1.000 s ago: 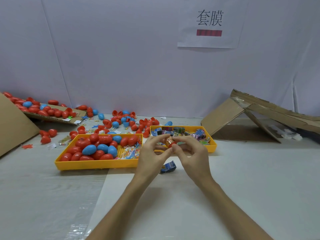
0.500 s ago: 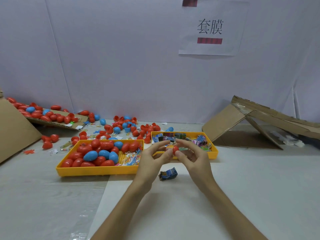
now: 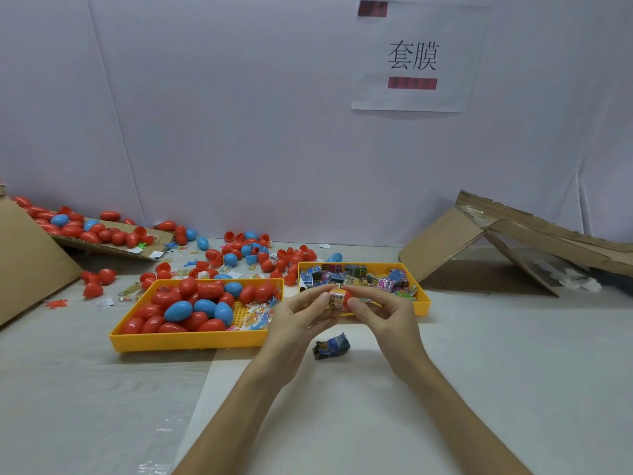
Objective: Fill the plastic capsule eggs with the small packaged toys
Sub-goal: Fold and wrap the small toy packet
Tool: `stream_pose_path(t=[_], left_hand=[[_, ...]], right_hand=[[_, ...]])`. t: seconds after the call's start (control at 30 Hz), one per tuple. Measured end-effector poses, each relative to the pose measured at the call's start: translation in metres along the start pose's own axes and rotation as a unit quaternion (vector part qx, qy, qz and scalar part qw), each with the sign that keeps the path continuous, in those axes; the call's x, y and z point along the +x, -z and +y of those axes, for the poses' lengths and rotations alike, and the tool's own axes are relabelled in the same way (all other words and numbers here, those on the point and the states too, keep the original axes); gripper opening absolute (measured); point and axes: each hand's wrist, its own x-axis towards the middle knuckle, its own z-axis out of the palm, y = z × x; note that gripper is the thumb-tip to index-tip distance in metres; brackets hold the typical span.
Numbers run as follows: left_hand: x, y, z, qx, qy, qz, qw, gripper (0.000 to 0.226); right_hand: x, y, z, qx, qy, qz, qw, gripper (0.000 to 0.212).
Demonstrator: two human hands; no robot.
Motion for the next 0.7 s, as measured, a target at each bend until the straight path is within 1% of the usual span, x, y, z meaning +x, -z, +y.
stream_pose_path(t=[0.1, 0.3, 0.4, 0.5, 0.7], left_hand=[[-0.0002, 0.0000, -0.0001, -0.018, -0.001, 0.011, 1.000, 0.040], [-0.0012, 0.0000, 0.0010, -0.026, -0.005, 0.020, 0.999, 0.037], [-0.0014, -0.0011, 0.0017, -0.019, -0.003, 0.026, 0.999, 0.036], [-0.0015, -0.0017, 0.0015, -0.025, -0.004, 0.024, 0.999, 0.034], [-0.0009, -0.0030, -0.0006, -0.020, -0.013, 0.027, 0.999, 0.030]], right_hand=[[0.0006, -0.0010, 0.0019, -0.003, 0.008, 0.015, 1.000, 0.031], [-0.0003, -0.0032, 0.0019, -0.030, 0.009, 0.003, 1.000, 0.036], [0.0006, -0.0018, 0.0030, -0.037, 0.006, 0.016, 0.999, 0.028], [0.0013, 0.0003, 0.0028, -0.014, -0.006, 0.018, 1.000, 0.023], [0.0013, 0.0019, 0.0017, 0.027, -0.021, 0.011, 0.999, 0.023]])
